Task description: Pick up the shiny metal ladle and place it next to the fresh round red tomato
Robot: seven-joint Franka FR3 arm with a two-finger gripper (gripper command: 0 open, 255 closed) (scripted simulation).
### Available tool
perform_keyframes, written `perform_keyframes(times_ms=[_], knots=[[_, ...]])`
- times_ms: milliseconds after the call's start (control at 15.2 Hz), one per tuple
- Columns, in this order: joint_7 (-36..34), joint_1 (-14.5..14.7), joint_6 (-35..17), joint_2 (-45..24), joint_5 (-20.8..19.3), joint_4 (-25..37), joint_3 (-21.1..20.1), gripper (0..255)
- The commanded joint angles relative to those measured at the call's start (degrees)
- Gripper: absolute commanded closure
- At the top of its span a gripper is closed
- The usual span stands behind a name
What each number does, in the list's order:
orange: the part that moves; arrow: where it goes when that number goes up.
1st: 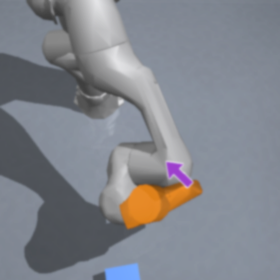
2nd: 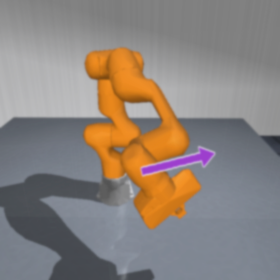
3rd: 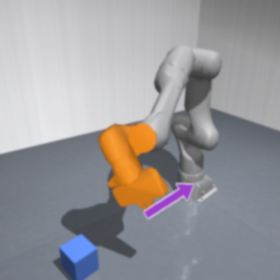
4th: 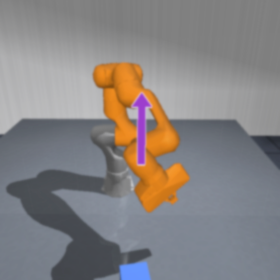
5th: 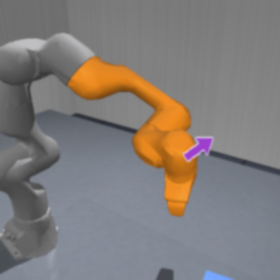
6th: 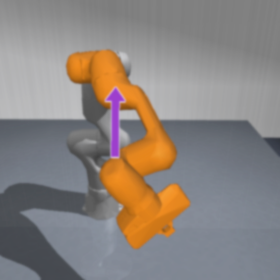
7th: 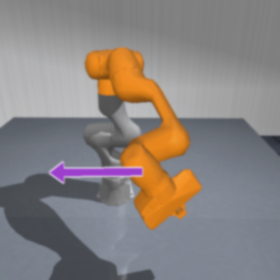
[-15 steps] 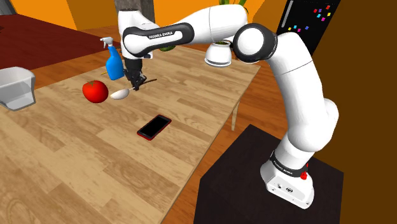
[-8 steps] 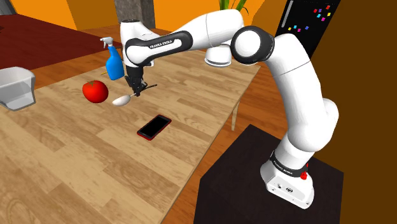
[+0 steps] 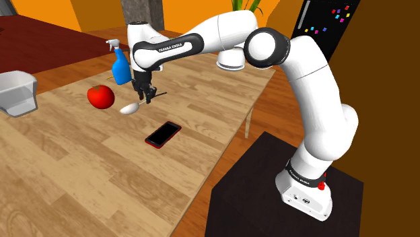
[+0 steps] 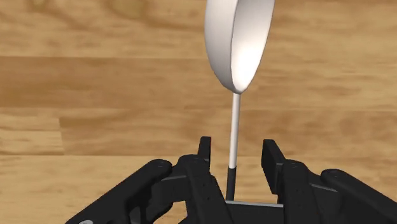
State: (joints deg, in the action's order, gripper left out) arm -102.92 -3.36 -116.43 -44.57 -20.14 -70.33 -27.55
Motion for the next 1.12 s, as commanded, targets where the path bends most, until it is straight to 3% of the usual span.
perform_keyframes(times_ms=[0, 264, 528, 1056], knots=[[0.00, 0.00, 0.00, 0.00, 0.00, 0.00, 0.00, 0], [0.00, 0.00, 0.00, 0.00, 0.00, 0.00, 0.00, 0], [0.72, -0.32, 5.05, 3.07, 1.22, 2.17, -0.90, 0], [0.73, -0.32, 5.05, 3.07, 1.23, 2.17, -0.90, 0]])
